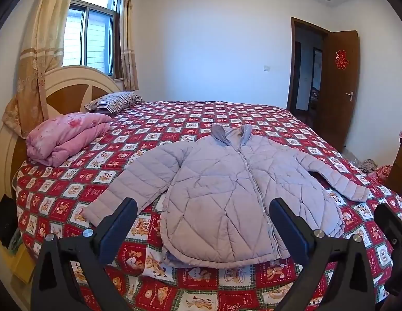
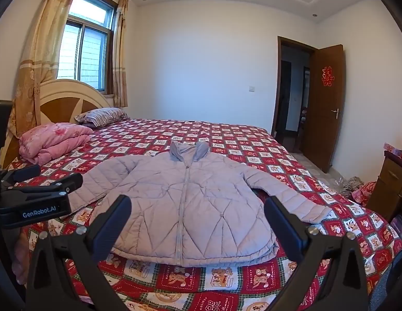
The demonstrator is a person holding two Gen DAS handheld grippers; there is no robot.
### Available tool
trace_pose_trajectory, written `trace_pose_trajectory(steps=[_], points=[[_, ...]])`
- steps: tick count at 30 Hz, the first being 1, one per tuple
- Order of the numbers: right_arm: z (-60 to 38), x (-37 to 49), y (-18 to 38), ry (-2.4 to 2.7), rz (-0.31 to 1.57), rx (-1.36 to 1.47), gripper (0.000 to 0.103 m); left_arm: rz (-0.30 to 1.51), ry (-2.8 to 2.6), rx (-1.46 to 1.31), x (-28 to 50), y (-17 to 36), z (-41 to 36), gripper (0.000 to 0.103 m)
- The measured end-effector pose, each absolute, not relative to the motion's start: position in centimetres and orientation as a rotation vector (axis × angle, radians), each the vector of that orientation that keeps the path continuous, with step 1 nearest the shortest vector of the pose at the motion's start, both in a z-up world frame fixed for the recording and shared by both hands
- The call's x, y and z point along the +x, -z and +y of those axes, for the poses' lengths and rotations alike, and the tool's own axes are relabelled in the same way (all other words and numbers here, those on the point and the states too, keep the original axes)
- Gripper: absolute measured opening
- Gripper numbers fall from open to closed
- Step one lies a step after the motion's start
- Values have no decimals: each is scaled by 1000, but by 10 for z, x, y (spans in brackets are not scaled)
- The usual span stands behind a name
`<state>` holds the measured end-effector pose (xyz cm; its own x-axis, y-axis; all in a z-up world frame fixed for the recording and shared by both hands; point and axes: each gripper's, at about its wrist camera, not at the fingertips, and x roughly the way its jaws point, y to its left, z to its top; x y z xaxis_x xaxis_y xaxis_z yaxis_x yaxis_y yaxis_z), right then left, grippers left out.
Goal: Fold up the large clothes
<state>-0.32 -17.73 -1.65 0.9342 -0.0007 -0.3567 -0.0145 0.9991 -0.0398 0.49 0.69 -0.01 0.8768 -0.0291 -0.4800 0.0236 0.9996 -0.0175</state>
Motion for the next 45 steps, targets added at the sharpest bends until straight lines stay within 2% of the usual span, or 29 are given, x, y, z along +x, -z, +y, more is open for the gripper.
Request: trace_pose_trajectory(steps=[45], points=[[-172, -2, 26, -25, 379, -42, 103, 474, -17, 4, 5, 2, 9, 102]])
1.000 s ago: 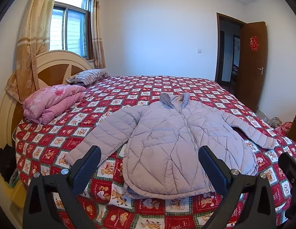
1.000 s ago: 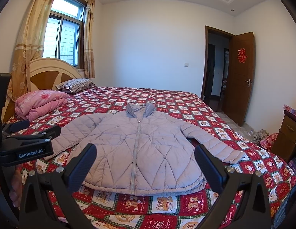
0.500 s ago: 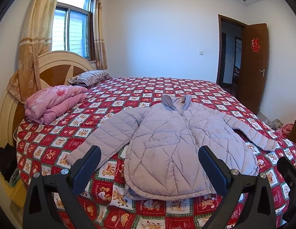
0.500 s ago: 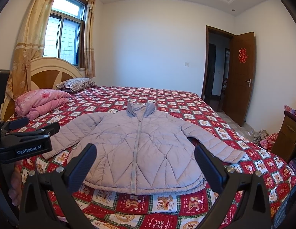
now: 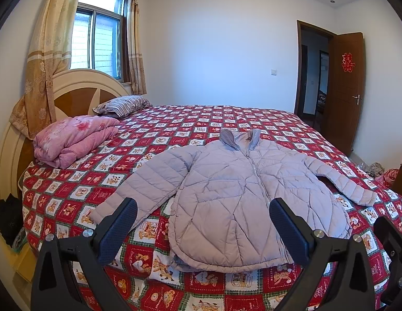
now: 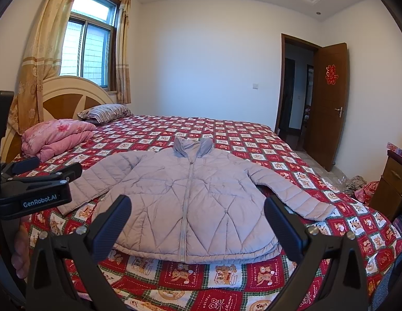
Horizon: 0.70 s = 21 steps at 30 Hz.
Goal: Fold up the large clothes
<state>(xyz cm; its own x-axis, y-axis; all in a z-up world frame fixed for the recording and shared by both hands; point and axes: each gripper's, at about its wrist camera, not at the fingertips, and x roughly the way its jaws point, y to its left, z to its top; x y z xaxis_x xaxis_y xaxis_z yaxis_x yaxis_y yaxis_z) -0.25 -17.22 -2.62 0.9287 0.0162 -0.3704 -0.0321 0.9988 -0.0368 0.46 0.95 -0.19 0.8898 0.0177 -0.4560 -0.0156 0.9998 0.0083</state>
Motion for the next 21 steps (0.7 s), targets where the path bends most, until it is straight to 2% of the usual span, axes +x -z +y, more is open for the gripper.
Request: trace_pose_trajectory(steps=[21], points=[[-171, -2, 27, -30, 387, -41, 103, 476, -12, 8, 4, 2, 8, 102]])
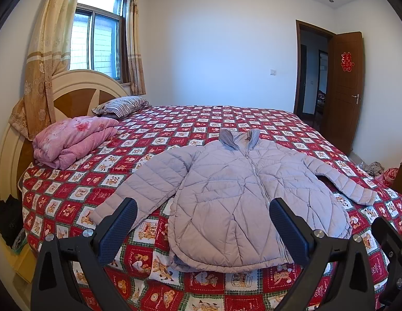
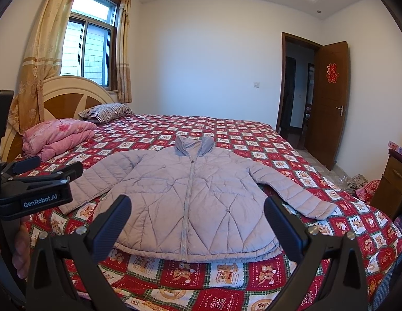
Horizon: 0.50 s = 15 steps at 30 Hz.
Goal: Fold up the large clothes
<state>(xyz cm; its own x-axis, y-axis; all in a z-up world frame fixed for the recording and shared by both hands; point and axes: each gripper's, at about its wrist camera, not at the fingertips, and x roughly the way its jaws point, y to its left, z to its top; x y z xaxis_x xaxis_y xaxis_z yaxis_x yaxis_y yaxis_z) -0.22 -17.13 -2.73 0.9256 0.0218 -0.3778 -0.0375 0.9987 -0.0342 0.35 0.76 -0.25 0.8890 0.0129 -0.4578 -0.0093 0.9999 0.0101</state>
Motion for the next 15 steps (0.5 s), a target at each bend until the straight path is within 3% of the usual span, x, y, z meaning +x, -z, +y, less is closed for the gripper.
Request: trace_pose_trajectory(steps=[15], points=[[-176, 6, 37, -57, 422, -9, 103, 496, -9, 14, 14, 12, 7, 102]])
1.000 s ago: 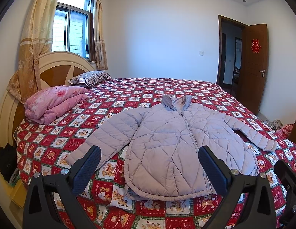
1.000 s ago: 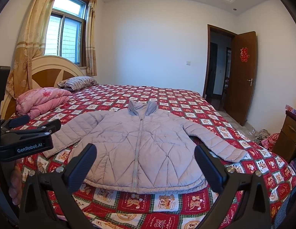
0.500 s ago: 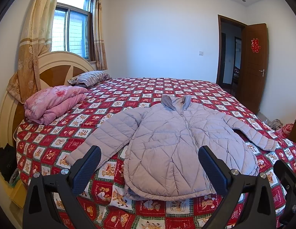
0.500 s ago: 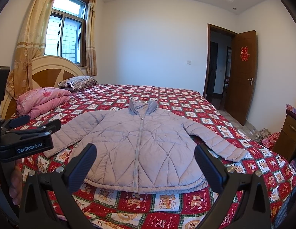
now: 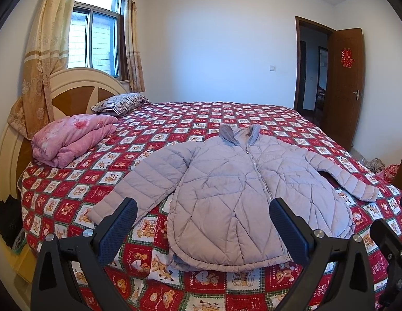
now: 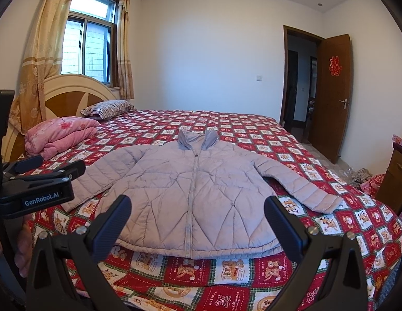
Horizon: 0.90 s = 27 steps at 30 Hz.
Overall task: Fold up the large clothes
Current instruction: 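Grasp the jacket sleeve with the right gripper and lift it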
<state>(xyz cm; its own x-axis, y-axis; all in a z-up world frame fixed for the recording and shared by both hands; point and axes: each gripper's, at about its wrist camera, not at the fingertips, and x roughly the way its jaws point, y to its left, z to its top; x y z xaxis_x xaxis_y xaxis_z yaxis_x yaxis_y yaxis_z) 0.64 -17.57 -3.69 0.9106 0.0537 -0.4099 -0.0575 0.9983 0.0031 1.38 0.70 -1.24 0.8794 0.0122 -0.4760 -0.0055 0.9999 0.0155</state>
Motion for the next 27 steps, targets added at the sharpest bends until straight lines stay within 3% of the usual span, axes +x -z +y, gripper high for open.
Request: trace_pose_trajectory(steps=[8, 18, 21, 27], points=[[-213, 41, 69, -58, 521, 78, 103, 518, -40, 62, 53, 45, 12, 102], [-385, 121, 140, 325, 697, 282, 103, 615, -99, 122, 159, 103, 13, 102], [-444, 133, 158, 457, 746, 386, 95, 643, -100, 113, 190, 114, 8, 102], [-507, 160, 177, 583, 798, 447, 93, 678, -128, 160, 251, 134, -14, 102]])
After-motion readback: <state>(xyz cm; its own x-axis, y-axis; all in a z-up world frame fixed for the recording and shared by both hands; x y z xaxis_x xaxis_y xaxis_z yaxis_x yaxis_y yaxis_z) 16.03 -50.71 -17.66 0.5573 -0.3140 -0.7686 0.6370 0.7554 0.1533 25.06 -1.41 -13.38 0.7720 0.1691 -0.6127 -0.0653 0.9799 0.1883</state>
